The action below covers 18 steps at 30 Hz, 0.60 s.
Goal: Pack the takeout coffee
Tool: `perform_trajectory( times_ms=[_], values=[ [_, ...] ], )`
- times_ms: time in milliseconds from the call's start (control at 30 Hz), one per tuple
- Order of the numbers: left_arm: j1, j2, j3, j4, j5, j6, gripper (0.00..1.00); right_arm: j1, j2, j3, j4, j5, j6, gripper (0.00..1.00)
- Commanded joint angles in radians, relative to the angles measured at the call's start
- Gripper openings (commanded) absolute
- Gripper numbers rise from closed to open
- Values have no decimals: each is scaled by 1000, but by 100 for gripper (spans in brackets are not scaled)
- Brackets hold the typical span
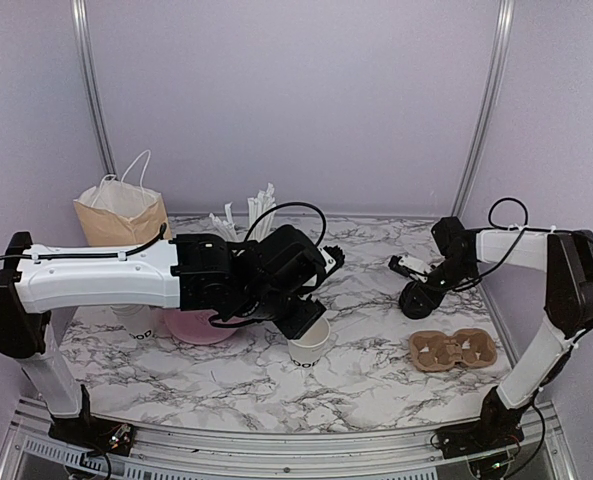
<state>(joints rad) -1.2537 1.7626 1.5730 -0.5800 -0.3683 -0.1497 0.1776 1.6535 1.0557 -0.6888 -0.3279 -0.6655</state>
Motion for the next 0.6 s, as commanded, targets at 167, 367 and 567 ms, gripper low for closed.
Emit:
perform_trajectory(
  times_ms=[167, 367, 567],
  values=[
    [1, -23, -11, 2, -22, -1, 56, 7, -12, 19, 3, 7, 42, 16],
    [1, -25, -11, 3, -56, 13, 56, 7, -66, 31, -34, -25, 49, 11],
    [1, -29, -2, 30, -113, 51, 56, 7, -125, 61, -84, -78, 53, 9]
  ],
)
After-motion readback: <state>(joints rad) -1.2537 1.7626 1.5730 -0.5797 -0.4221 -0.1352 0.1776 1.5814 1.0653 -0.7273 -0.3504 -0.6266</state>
